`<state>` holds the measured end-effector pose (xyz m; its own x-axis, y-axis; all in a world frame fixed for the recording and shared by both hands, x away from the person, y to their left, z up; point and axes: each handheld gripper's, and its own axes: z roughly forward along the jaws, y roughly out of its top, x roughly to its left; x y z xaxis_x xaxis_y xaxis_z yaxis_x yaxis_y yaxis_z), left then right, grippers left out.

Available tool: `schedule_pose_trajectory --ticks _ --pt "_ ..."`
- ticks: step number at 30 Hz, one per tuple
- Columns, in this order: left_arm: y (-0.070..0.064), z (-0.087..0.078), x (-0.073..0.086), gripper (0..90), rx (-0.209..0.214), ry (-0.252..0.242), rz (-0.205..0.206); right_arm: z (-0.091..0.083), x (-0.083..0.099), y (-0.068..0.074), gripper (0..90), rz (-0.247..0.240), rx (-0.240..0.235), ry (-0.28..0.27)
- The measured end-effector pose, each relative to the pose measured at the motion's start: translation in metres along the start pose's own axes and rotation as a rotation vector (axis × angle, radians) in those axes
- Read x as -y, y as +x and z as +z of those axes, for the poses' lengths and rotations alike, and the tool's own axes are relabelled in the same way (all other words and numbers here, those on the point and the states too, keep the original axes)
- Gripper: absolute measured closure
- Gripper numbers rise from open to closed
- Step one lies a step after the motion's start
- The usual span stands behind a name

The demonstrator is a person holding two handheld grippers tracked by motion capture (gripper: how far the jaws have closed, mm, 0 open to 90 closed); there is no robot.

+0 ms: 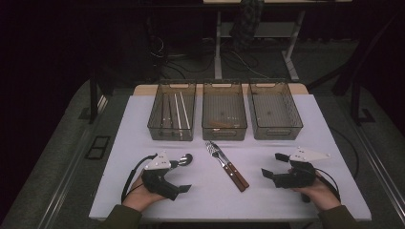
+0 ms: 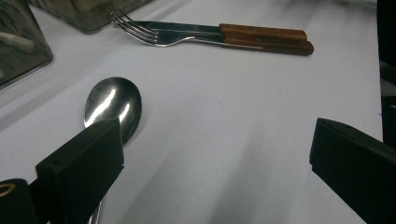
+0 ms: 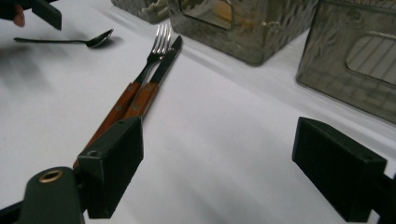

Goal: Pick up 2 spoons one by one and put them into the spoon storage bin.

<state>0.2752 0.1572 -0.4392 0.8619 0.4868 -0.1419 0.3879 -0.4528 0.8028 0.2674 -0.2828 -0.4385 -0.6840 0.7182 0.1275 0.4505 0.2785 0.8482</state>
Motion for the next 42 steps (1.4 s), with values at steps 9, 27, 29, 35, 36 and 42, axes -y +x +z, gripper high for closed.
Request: schedule_pose_trajectory --ticks 9,27,29,35,36,42 --pt "0.013 -0.004 -0.013 15.5 -0.076 -0.008 -0.037 -0.016 0.017 0.006 16.3 -0.003 -0.009 0.003" --pt "0.063 0.019 -0.031 54.0 -0.050 0.064 -0.109 -0.017 0.017 0.005 16.3 -0.005 -0.002 0.009" --pt "0.063 0.019 -0.030 53.8 -0.043 0.070 -0.114 -0.017 0.016 0.006 16.3 -0.009 -0.002 0.006" --pt "0.059 0.024 -0.028 51.7 -0.048 0.106 -0.096 -0.015 0.017 0.008 16.3 -0.025 -0.002 0.021" --pt "0.059 0.025 -0.028 51.7 -0.047 0.114 -0.091 -0.014 0.017 0.008 16.3 -0.027 -0.001 0.022" --pt "0.056 0.030 -0.025 51.6 -0.060 0.157 -0.075 -0.014 0.017 0.007 16.3 -0.038 0.010 0.030"
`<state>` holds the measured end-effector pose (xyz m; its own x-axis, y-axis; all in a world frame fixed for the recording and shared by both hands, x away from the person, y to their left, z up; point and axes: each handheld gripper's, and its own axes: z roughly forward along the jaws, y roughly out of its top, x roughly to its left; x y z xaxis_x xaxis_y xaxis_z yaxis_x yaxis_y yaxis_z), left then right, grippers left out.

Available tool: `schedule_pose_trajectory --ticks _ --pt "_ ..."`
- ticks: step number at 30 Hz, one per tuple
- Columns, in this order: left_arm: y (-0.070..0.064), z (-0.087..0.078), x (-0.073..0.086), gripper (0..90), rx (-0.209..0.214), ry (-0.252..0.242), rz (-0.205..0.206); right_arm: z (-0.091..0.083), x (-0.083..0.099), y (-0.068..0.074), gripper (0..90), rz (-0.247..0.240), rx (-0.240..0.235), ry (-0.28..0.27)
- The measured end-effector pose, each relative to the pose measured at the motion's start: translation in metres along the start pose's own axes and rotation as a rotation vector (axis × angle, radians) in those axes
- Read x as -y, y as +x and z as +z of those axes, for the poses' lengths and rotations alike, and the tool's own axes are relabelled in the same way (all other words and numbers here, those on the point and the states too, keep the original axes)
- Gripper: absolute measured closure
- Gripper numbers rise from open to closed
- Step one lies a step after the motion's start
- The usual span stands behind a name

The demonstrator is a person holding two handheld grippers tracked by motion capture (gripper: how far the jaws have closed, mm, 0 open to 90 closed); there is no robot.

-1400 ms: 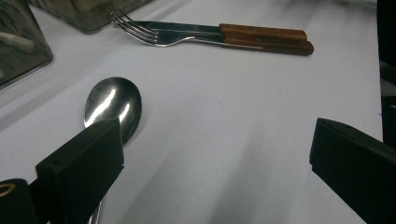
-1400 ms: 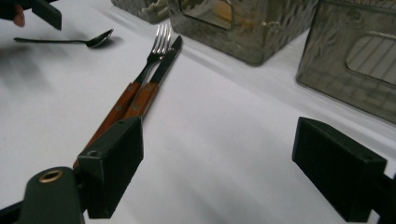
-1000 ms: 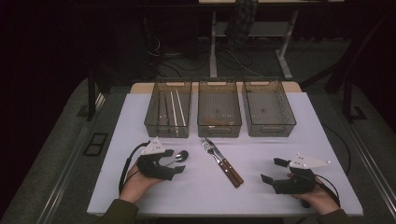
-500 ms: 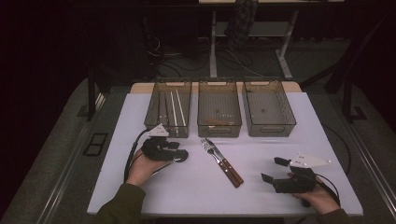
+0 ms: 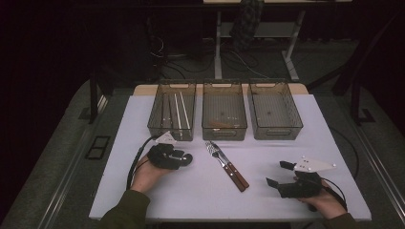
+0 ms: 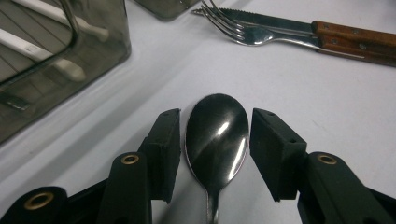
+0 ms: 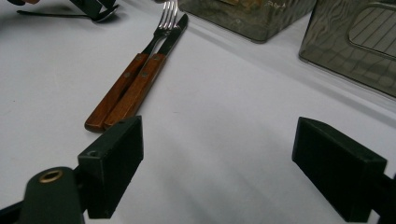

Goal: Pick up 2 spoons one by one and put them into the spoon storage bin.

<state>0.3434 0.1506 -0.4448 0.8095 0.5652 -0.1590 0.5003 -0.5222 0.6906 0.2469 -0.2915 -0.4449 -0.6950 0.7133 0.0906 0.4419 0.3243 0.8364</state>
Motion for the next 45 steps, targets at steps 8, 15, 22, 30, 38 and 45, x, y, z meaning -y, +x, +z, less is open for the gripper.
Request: schedule_pose_trajectory --ticks 8,15,22,30,38,45 --pt "-0.005 0.002 0.000 53.3 -0.031 0.026 0.042 0.000 0.000 0.000 16.2 -0.009 0.005 0.005" --pt "-0.006 0.002 0.000 55.7 -0.035 0.029 0.050 0.000 0.000 0.000 16.3 -0.011 0.009 0.005" --pt "-0.002 0.001 0.001 59.5 -0.006 0.010 0.015 0.000 0.001 0.001 16.3 -0.021 0.012 0.014" --pt "-0.011 0.003 -0.001 63.0 -0.047 0.041 0.090 0.001 0.000 0.001 16.3 -0.028 0.012 0.015" --pt "-0.011 -0.001 -0.003 77.2 -0.006 0.043 0.077 0.001 0.000 0.001 16.3 -0.036 0.014 0.023" --pt "-0.011 -0.010 -0.001 87.8 0.053 0.026 0.074 0.001 0.001 0.002 16.3 -0.043 0.016 0.026"
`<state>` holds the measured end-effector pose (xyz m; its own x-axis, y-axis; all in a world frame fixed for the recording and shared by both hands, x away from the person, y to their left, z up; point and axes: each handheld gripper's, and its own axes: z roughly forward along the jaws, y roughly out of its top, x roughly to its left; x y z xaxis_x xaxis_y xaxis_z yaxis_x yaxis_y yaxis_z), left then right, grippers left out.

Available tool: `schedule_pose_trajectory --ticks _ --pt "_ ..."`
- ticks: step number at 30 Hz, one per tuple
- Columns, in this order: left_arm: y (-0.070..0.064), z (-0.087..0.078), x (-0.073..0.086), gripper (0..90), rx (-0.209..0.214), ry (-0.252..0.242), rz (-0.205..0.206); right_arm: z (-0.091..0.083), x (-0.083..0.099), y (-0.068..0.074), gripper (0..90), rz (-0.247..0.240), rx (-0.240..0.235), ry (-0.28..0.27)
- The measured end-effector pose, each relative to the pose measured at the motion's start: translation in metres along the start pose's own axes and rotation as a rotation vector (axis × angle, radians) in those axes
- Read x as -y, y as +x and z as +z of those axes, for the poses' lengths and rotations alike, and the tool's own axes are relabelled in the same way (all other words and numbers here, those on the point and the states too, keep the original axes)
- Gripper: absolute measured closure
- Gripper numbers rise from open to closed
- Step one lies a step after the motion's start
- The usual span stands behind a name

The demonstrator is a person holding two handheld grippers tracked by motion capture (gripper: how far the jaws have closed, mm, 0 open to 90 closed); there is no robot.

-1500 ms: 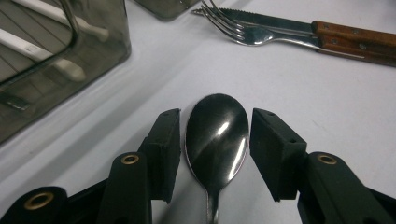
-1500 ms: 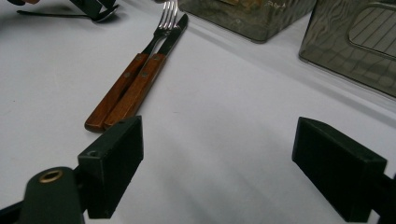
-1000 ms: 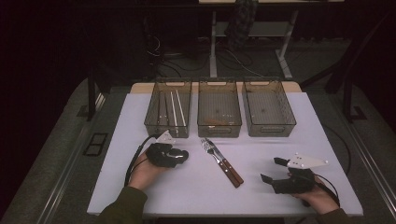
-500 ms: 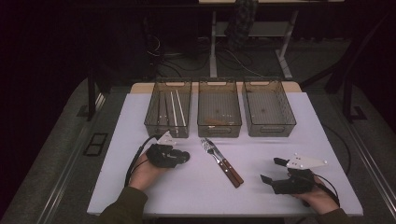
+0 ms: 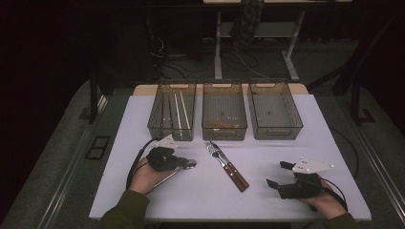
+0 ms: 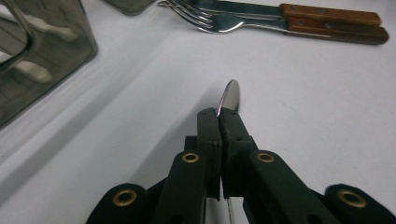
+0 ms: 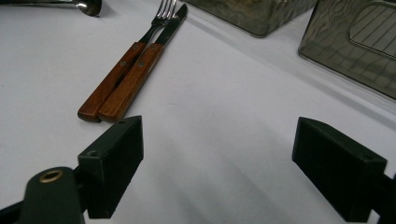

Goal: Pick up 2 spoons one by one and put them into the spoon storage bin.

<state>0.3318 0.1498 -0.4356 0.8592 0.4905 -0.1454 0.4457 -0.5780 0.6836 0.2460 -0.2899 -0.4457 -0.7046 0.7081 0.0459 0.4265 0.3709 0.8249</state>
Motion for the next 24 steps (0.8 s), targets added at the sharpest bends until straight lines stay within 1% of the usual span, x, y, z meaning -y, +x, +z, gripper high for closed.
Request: schedule_pose_trajectory --ticks 8,10,14,20,22,24 --pt "0.001 0.000 0.002 87.7 0.010 -0.009 -0.024 0.000 0.000 0.000 16.3 -0.006 0.003 0.002" --pt "0.001 0.001 0.001 87.9 0.022 -0.009 -0.024 0.000 0.000 0.000 16.3 -0.008 0.005 0.005" --pt "-0.002 0.001 -0.001 88.2 0.006 -0.008 -0.031 -0.001 0.000 0.001 16.3 -0.010 0.004 0.003" --pt "-0.008 0.001 -0.009 88.2 -0.024 0.002 -0.025 0.000 0.000 0.000 16.3 -0.010 0.004 0.004" --pt "-0.008 0.000 -0.012 88.2 -0.037 -0.006 -0.024 0.000 0.000 0.001 16.3 -0.010 0.004 0.003" --pt "-0.008 -0.002 -0.014 88.2 -0.042 -0.017 -0.022 0.000 0.000 0.001 16.3 -0.009 0.003 0.002"
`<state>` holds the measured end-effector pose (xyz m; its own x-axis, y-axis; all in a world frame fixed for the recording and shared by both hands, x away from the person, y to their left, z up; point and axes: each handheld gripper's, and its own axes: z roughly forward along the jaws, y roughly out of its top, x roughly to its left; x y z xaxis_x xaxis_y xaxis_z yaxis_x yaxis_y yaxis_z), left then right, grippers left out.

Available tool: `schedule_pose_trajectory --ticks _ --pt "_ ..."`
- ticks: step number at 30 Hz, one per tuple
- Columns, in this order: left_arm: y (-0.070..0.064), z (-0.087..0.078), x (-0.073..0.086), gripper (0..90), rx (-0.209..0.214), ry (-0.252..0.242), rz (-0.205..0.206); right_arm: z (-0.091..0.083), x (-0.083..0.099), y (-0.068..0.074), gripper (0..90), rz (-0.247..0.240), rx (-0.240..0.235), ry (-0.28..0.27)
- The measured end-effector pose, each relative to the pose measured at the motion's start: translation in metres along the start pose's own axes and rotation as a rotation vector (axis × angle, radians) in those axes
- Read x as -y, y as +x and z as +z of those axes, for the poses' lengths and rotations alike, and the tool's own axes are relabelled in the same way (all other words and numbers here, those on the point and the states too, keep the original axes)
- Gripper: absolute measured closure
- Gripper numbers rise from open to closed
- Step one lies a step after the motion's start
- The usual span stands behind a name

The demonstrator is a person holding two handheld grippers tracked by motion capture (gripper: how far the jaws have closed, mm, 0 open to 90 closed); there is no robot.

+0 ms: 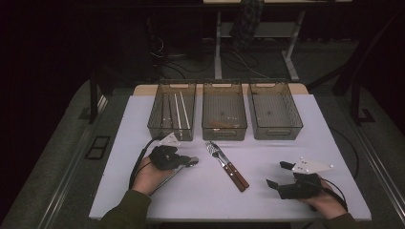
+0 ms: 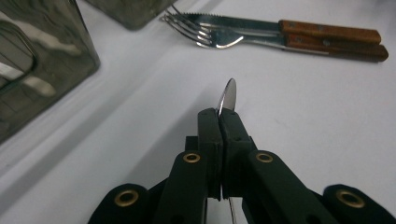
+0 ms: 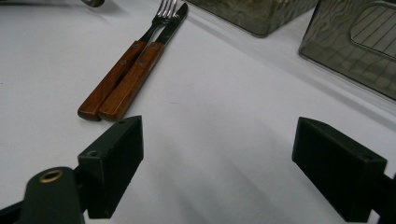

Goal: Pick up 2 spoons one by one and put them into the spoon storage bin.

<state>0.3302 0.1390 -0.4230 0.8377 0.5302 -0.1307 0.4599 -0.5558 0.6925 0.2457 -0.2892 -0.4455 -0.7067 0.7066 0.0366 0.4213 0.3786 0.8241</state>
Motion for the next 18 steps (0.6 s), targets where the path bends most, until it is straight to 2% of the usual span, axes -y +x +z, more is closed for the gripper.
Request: schedule_pose_trajectory --ticks 8,18 --pt "0.000 -0.006 -0.018 88.1 -0.011 -0.045 0.003 0.001 0.000 -0.001 16.3 0.011 0.002 -0.003" --pt "0.003 0.002 -0.052 88.2 -0.014 -0.078 0.027 0.001 0.001 -0.002 16.3 0.017 -0.002 -0.008"
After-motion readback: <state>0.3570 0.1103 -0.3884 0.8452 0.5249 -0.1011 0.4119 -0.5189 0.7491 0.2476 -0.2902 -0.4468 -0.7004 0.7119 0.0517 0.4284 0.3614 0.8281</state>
